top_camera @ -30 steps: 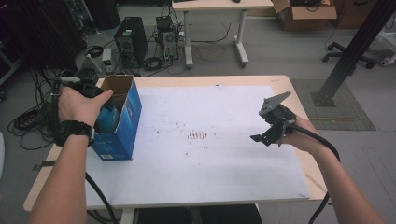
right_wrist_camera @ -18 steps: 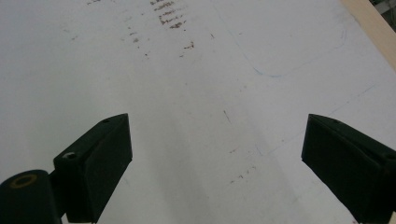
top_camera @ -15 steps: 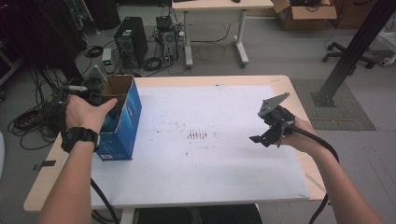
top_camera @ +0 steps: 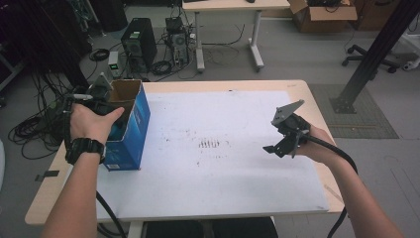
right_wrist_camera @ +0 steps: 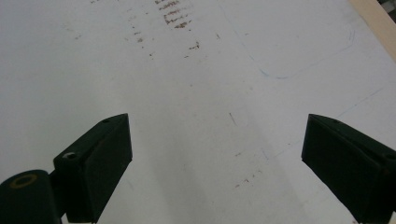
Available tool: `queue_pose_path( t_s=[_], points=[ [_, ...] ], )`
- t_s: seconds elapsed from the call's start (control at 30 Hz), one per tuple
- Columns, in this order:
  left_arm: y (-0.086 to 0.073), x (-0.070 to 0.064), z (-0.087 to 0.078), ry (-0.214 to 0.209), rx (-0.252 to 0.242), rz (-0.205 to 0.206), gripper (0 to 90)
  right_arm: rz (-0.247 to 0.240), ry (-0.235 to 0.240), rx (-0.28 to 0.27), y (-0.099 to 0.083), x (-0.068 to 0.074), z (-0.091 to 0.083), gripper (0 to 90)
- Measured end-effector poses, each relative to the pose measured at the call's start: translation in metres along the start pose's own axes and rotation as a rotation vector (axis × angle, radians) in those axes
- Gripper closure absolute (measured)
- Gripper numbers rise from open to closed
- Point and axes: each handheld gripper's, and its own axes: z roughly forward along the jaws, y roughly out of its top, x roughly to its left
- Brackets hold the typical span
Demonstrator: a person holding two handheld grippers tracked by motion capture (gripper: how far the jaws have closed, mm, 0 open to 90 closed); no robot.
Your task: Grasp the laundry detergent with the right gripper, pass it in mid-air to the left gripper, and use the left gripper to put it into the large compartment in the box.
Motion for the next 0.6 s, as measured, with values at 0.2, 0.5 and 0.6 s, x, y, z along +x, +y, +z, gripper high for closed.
queue_pose_path(
  t_s=[0.2,0.5,0.6],
  points=[
    [0.0004,-0.0025,0.0010,0.003,0.002,0.006,37.6,0.003,0.002,0.004,-0.0008,0.0008,0.0009,8.3],
    [0.0026,-0.0048,-0.0031,0.003,0.006,0.002,35.1,0.002,0.001,0.001,-0.0011,0.0012,0.0000,8.3],
    [0.0024,-0.0046,-0.0044,-0.004,0.008,0.006,33.9,0.004,0.002,0.002,-0.0019,0.0017,-0.0001,8.3]
  ],
)
